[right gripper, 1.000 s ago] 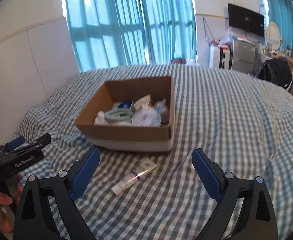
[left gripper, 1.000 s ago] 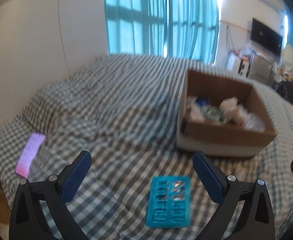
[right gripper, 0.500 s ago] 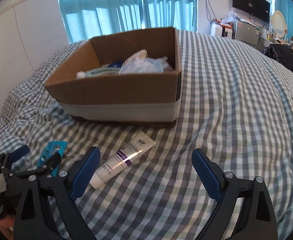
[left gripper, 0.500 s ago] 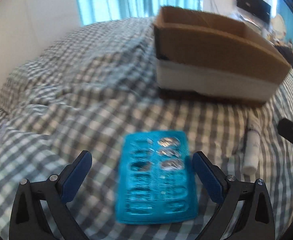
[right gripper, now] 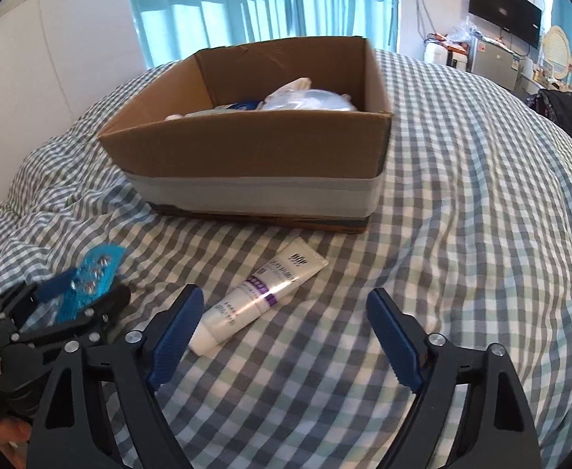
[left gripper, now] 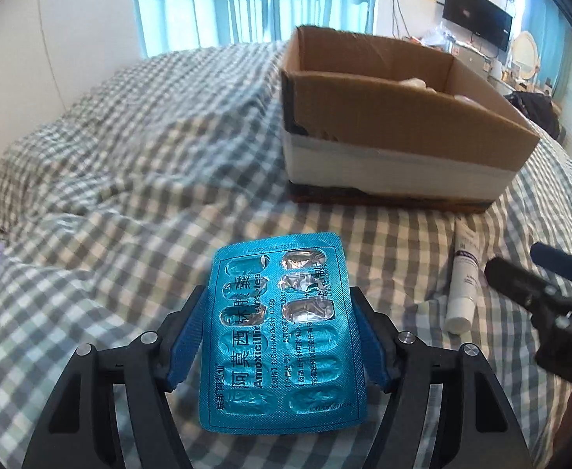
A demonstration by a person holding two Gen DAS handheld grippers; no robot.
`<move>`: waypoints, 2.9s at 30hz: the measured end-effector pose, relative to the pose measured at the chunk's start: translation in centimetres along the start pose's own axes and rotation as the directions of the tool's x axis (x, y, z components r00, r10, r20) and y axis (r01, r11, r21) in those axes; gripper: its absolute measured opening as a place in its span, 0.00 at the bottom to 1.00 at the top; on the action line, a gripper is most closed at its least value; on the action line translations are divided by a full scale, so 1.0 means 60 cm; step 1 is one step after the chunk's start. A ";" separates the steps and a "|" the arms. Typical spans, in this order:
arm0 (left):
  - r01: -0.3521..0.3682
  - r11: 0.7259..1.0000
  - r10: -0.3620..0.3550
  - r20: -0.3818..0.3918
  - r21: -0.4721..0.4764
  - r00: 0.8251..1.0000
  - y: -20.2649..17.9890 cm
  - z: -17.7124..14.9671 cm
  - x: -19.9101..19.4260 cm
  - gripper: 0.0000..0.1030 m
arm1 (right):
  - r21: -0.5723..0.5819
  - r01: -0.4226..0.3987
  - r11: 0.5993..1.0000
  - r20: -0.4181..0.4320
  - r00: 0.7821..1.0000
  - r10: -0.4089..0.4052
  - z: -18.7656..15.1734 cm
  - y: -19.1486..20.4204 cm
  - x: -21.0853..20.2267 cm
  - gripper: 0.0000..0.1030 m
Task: Organize objects
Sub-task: 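Grasp the blue blister pack with the left tool while the right tool grasps the cream tube, then place the blister pack and cream tube into the box, opening both tools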
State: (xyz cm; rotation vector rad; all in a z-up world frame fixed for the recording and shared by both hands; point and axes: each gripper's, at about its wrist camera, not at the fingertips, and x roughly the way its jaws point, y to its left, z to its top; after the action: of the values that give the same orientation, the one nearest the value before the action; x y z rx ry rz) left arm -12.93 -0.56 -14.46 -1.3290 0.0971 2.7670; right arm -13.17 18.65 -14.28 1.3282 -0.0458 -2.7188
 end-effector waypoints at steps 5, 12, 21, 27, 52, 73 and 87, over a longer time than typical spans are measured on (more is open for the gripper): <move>-0.024 1.000 0.024 0.019 -0.008 1.000 0.013 0.001 -0.006 0.69 | -0.027 0.004 1.000 -0.033 0.999 -0.005 -0.003 0.025 0.023 0.75; 0.001 0.999 -0.001 -0.001 -0.033 1.000 0.028 0.007 0.013 0.69 | -0.037 -0.009 0.999 -0.095 0.995 0.005 0.001 0.043 0.075 0.54; 0.004 0.999 -0.004 -0.011 -0.047 1.000 0.031 0.005 0.010 0.69 | -0.028 -0.094 0.995 -0.081 0.993 0.091 -0.010 0.029 0.056 0.29; 0.010 0.998 -0.011 -0.009 -0.057 1.000 0.030 0.001 -0.012 0.69 | -0.037 -0.111 0.993 -0.053 0.993 0.109 -0.025 0.017 0.008 0.20; 0.130 0.992 -0.128 0.180 0.005 0.975 -0.032 0.084 -0.192 0.69 | -0.109 -0.136 0.985 0.217 0.963 0.157 0.026 -0.009 -0.236 0.20; 0.109 0.992 -0.123 0.260 0.071 0.958 -0.069 0.338 -0.040 0.69 | -0.228 -0.124 0.966 0.303 0.934 0.191 0.304 -0.046 -0.145 0.20; 0.081 0.993 -0.096 0.183 0.086 0.978 -0.096 0.324 0.098 0.69 | -0.184 -0.150 0.971 0.200 0.962 0.187 0.304 -0.083 0.075 0.20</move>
State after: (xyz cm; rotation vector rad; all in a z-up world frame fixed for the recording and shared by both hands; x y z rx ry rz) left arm -31.16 7.10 -7.08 -1.0232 0.1304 2.7650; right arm -30.72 22.67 -6.94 0.9345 0.0475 -2.6421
